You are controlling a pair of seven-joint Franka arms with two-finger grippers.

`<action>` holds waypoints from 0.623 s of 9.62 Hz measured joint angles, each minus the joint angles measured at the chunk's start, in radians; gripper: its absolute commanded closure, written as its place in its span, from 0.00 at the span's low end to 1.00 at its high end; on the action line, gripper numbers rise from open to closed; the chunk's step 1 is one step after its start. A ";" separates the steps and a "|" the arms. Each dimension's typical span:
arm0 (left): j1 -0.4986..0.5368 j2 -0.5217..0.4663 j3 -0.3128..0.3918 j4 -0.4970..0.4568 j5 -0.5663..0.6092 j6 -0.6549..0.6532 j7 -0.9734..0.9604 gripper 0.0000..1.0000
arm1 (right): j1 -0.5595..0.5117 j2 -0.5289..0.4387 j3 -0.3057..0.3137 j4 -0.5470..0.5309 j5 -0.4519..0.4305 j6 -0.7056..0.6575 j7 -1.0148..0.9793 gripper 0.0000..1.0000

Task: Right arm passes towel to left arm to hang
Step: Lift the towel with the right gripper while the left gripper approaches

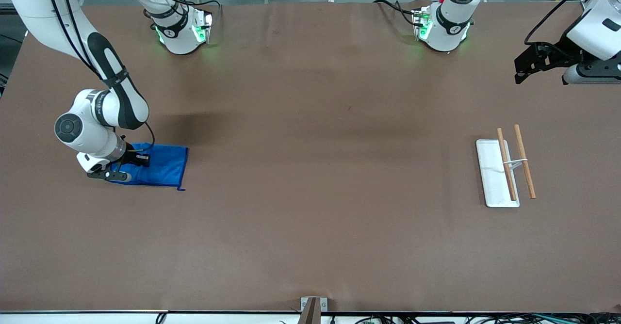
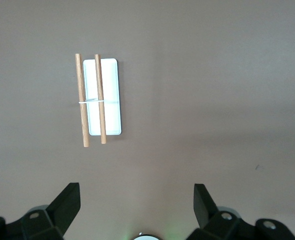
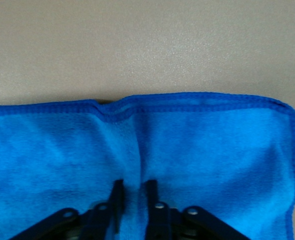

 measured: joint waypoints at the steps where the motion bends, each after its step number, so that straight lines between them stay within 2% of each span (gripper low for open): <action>1: -0.001 0.001 0.000 0.000 0.000 0.000 0.000 0.00 | 0.000 -0.001 0.000 0.014 0.000 -0.048 0.001 1.00; 2: -0.003 0.002 -0.001 0.000 -0.001 0.004 0.000 0.00 | 0.003 -0.010 0.000 0.052 0.000 -0.146 0.001 1.00; 4: -0.009 0.007 -0.002 0.000 -0.046 0.012 0.000 0.00 | 0.038 -0.072 0.001 0.205 0.001 -0.459 0.038 1.00; 6: -0.013 0.019 -0.005 0.000 -0.188 0.013 0.002 0.00 | 0.117 -0.129 0.010 0.386 0.025 -0.745 0.112 1.00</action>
